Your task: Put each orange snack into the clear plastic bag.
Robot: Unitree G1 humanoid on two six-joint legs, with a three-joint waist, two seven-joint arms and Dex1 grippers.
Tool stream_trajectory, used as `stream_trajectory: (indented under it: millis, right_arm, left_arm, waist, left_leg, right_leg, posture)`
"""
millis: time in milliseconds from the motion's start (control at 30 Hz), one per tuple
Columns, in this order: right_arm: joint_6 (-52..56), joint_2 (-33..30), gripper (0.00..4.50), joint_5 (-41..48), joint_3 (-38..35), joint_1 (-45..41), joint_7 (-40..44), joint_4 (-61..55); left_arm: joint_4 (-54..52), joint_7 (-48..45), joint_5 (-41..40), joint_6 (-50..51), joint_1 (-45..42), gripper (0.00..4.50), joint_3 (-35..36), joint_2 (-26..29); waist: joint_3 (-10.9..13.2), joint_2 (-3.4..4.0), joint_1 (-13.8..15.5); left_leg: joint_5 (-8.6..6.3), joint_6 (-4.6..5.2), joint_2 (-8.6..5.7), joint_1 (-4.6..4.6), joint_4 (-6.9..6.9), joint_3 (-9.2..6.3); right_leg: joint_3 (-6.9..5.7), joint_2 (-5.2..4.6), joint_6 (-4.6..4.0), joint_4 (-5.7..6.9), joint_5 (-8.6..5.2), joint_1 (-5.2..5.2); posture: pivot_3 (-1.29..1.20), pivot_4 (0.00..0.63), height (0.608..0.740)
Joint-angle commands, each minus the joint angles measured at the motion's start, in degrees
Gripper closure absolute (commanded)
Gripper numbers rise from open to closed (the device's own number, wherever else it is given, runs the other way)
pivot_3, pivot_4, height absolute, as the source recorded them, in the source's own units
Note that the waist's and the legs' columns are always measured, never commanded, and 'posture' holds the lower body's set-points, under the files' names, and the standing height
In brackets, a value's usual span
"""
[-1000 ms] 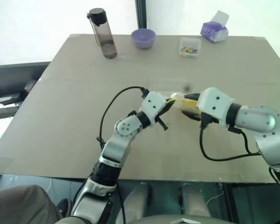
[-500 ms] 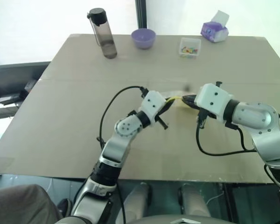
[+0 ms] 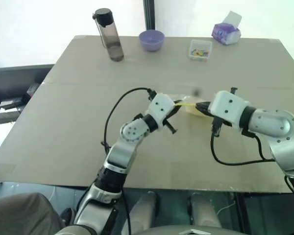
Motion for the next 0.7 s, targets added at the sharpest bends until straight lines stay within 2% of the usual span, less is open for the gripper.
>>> stream_trajectory:
  millis: [33,433,567,700]
  right_arm:
    - [-0.5,-3.2,4.47,-0.5,-6.6,2.0,-0.6,1.2]
    - [-3.1,-9.4,4.47,0.1,-14.7,9.4,-0.8,3.9]
    - [-3.6,-10.2,4.47,-0.3,-14.2,9.8,-1.1,4.6]
    - [-6.0,-8.4,4.47,-3.0,-10.2,3.6,-4.4,9.4]
  left_arm:
    - [0.0,1.8,0.5,-1.4,-0.6,4.5,3.1,1.3]
    - [0.8,2.5,0.4,-2.5,-1.1,4.5,3.2,2.1]
    - [2.6,2.4,0.9,-4.0,-1.6,4.5,2.7,2.2]
    - [8.9,2.0,2.8,-7.5,-5.3,4.5,1.3,2.1]
  waist:
    - [0.0,0.0,0.0]
    - [0.0,0.0,0.0]
    - [0.0,0.0,-0.1]
    - [0.0,0.0,-0.1]
  left_leg:
    - [0.0,0.0,0.0,0.0,0.0,0.0]
    - [0.0,0.0,0.01,0.01,0.0,0.04]
    - [0.0,0.0,0.01,0.01,0.0,0.05]
    - [0.0,0.0,0.0,0.03,0.02,0.11]
  right_leg:
    - [0.0,0.0,0.0,0.0,0.0,0.0]
    - [0.02,0.0,0.0,0.0,0.0,0.0]
    - [0.02,0.0,0.0,0.0,0.0,0.01]
    - [0.03,0.0,0.01,0.0,0.0,0.03]
  posture:
    - [0.0,0.15,0.739]
    - [0.0,0.15,0.739]
    - [0.0,0.15,0.739]
    - [0.0,0.15,0.739]
